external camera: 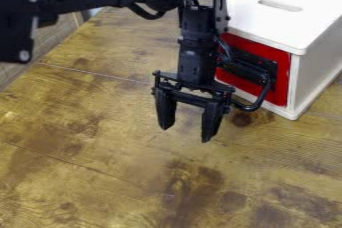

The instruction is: Close the drawer

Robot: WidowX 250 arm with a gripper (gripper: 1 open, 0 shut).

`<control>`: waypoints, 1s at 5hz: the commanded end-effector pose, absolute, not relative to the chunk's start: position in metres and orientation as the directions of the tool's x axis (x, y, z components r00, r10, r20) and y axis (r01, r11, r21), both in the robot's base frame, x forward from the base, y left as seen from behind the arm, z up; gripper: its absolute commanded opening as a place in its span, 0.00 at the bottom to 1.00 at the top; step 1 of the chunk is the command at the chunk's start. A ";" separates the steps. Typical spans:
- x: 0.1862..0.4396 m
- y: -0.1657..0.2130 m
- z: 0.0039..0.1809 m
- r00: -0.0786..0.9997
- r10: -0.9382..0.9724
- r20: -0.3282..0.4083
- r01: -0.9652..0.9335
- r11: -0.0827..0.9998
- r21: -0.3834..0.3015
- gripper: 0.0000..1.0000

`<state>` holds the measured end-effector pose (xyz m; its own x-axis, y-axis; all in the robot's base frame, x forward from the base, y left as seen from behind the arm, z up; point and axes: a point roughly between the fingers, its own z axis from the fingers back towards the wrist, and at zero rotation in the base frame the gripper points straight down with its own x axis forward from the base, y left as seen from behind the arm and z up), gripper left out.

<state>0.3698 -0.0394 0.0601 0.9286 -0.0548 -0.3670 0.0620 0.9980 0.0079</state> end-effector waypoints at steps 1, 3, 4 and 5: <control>0.376 -0.048 0.094 0.956 -0.089 -0.279 0.093 0.996 0.001 1.00; 0.372 -0.053 0.121 0.964 -0.123 -0.236 0.123 0.992 -0.015 1.00; 0.366 -0.056 0.137 0.967 -0.142 -0.210 0.138 0.990 -0.031 1.00; 0.361 -0.059 0.148 0.969 -0.158 -0.190 0.151 0.987 -0.048 1.00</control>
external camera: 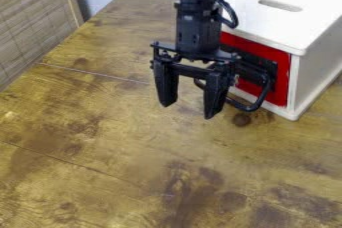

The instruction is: Close the drawer

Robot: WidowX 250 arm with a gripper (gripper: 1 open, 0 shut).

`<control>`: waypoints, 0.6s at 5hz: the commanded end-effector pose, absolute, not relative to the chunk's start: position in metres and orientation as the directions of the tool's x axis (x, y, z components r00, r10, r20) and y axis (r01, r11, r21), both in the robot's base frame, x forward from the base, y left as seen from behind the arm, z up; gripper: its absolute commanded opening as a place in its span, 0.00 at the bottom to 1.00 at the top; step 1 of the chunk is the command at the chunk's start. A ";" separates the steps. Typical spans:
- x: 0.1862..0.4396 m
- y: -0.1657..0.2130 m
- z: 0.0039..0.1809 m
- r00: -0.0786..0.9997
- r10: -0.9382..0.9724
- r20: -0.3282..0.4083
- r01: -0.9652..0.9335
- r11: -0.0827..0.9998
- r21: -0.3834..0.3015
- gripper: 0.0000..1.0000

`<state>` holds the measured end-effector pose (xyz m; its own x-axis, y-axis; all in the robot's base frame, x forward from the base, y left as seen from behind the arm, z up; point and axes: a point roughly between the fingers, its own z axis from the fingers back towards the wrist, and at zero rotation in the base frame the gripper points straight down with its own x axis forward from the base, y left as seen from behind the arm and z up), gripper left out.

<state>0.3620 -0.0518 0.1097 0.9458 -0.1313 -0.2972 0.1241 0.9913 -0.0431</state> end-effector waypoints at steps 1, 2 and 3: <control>0.357 -0.063 0.147 0.965 -0.171 -0.196 0.164 0.985 -0.051 1.00; 0.358 -0.064 0.141 0.965 -0.168 -0.204 0.161 0.986 -0.048 1.00; 0.357 -0.064 0.136 0.962 -0.164 -0.220 0.157 0.986 -0.049 1.00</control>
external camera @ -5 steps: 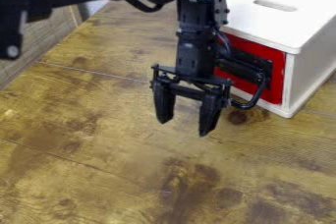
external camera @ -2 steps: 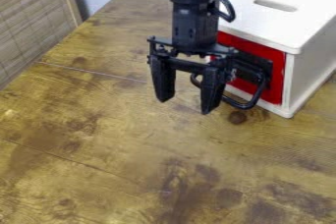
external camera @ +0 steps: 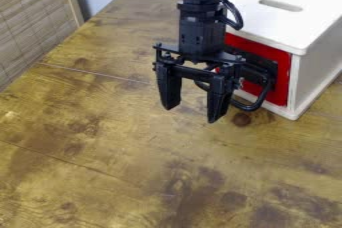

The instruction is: Close the drawer

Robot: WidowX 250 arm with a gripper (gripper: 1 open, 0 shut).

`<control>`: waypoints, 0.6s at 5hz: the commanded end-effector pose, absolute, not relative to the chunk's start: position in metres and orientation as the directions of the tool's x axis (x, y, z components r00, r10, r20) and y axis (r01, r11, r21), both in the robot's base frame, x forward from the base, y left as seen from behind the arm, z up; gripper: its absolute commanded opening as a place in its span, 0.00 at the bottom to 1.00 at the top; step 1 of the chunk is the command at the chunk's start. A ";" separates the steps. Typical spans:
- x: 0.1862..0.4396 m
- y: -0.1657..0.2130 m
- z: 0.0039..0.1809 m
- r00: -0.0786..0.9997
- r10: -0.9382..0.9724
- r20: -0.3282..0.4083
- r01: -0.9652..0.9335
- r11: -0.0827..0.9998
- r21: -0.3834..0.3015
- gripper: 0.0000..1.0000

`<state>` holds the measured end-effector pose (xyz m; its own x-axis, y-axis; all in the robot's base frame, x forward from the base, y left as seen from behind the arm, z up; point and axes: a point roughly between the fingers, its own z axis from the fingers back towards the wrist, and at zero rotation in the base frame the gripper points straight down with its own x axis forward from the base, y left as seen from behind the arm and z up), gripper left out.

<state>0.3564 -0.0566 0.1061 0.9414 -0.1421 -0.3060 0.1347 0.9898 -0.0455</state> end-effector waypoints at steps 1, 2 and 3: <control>0.356 -0.063 0.130 0.959 -0.155 -0.236 0.147 0.988 -0.050 1.00; 0.356 -0.062 0.125 0.957 -0.146 -0.249 0.138 0.989 -0.050 1.00; 0.355 -0.061 0.121 0.955 -0.141 -0.261 0.132 0.990 -0.051 1.00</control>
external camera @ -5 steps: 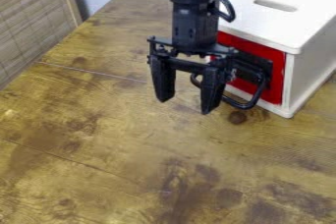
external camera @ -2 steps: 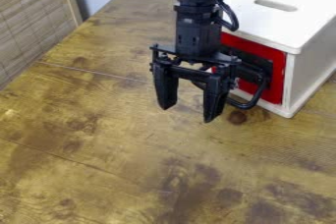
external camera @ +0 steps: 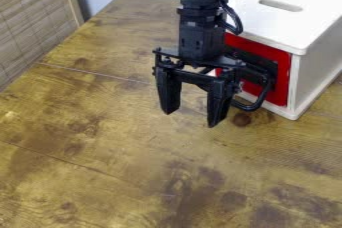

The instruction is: Close the drawer

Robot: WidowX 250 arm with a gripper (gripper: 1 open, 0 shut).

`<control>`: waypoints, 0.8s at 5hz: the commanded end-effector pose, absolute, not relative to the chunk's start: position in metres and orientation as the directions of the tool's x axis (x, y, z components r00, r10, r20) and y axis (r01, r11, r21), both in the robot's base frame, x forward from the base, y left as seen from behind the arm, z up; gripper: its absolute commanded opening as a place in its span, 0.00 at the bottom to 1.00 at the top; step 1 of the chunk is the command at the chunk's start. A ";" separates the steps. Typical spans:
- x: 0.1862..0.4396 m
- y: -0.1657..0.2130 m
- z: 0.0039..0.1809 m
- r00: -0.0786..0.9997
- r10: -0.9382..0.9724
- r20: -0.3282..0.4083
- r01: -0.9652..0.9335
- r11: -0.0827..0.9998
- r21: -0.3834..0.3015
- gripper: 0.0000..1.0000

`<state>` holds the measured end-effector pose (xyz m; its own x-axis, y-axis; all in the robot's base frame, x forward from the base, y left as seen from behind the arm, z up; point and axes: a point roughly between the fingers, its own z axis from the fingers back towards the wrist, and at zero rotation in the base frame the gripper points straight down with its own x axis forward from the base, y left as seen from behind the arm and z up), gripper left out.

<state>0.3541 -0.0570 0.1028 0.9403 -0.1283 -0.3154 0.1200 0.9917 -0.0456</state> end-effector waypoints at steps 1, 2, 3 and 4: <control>0.355 -0.060 0.118 0.954 -0.136 -0.266 0.126 0.990 -0.055 1.00; 0.355 -0.059 0.117 0.954 -0.138 -0.266 0.126 0.990 -0.062 1.00; 0.355 -0.058 0.116 0.954 -0.139 -0.267 0.126 0.990 -0.066 1.00; 0.357 -0.055 0.115 0.954 -0.137 -0.266 0.123 0.990 -0.067 1.00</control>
